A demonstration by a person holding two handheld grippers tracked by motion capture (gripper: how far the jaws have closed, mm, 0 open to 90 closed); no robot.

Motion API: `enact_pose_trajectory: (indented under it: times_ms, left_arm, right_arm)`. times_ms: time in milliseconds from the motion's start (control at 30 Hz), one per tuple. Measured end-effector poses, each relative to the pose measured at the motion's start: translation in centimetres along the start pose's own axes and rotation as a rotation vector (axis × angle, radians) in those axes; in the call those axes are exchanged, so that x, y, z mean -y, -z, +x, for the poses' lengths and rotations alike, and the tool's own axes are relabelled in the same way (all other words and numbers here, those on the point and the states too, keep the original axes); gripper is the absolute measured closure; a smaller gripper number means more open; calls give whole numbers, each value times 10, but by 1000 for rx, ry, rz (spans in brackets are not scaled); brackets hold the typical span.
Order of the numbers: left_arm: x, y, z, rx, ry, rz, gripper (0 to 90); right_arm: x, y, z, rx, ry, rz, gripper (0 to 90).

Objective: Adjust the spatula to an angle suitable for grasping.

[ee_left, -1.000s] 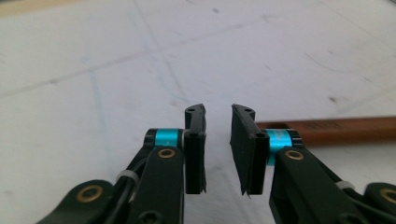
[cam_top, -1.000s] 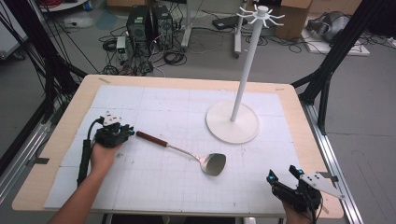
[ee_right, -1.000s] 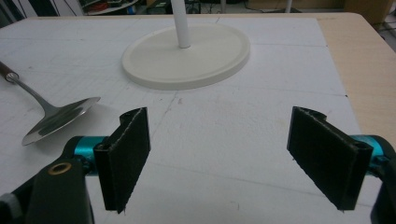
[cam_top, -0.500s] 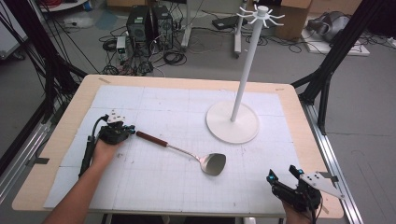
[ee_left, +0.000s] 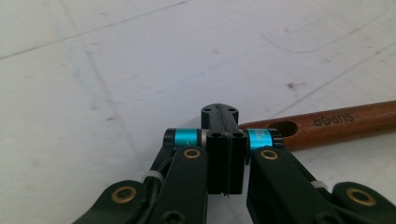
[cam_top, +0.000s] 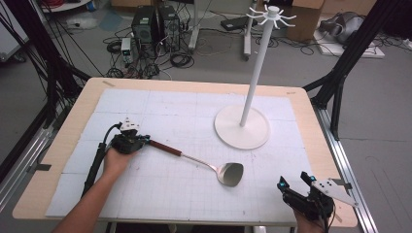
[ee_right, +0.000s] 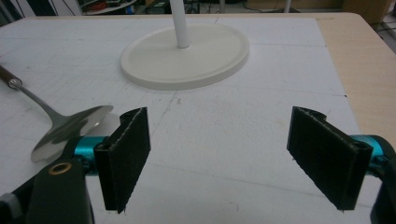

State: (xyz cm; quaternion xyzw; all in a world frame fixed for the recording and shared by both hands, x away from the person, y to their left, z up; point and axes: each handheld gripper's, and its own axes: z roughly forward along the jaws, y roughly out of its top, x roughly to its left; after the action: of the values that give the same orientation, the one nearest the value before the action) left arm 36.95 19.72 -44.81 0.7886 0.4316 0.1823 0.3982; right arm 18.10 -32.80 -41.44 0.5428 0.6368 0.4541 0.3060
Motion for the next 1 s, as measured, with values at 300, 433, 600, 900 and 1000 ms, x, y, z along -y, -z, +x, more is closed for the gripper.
enact_pose_trajectory:
  times_ms: [300,433,600,900,1000]
  left_arm:
    - [-2,-6,-31,36,8,-4,896]
    - [-3,-8,-43,44,8,-3,896]
    - [-7,-9,-54,49,-12,-2,895]
    - [-11,-14,-71,68,-30,-4,895]
    - [-11,-15,-74,75,-23,-5,895]
  right_arm:
    - [0,1,-1,1,-4,-7,204]
    - [0,0,-1,-1,-3,-7,204]
    - [0,1,0,0,-5,-9,204]
    - [0,3,-1,0,-16,-14,204]
    - [0,2,-1,-2,-9,-13,204]
